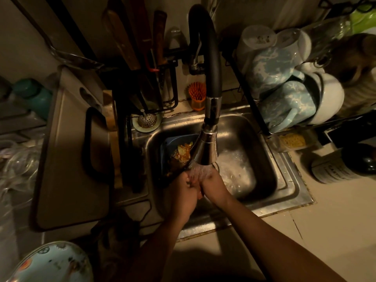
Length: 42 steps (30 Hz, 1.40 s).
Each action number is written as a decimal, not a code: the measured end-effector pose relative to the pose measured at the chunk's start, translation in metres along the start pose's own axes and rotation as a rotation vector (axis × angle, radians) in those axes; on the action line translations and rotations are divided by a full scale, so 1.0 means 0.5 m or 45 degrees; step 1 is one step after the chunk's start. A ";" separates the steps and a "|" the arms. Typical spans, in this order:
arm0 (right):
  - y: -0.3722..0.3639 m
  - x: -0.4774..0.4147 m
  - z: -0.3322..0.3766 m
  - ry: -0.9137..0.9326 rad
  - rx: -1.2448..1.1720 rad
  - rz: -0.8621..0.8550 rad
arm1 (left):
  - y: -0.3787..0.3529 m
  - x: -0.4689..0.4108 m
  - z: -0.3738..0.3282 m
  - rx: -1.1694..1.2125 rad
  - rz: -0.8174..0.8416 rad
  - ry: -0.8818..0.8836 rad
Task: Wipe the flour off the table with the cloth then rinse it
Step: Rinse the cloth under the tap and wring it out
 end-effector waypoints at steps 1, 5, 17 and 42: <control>0.004 0.002 0.003 0.001 -0.046 -0.030 | -0.002 -0.004 0.003 0.016 0.001 0.007; 0.024 0.006 -0.017 -0.137 -0.402 -0.026 | -0.003 -0.012 0.002 0.136 0.022 0.008; 0.054 0.018 -0.022 -0.114 -0.127 -0.048 | 0.015 -0.028 -0.030 0.176 0.124 -0.203; 0.046 0.033 -0.007 -0.023 -0.053 0.052 | 0.062 -0.037 -0.029 -0.077 -0.333 -0.175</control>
Point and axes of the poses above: each hand's wrist, its own x-axis away from the middle knuckle, its own y-axis out of the back of the hand, z = x × y, the point moved 9 cm from there along -x, towards the middle knuckle, and after that the axes turned 4 degrees about -x, right-handed, at the moved point
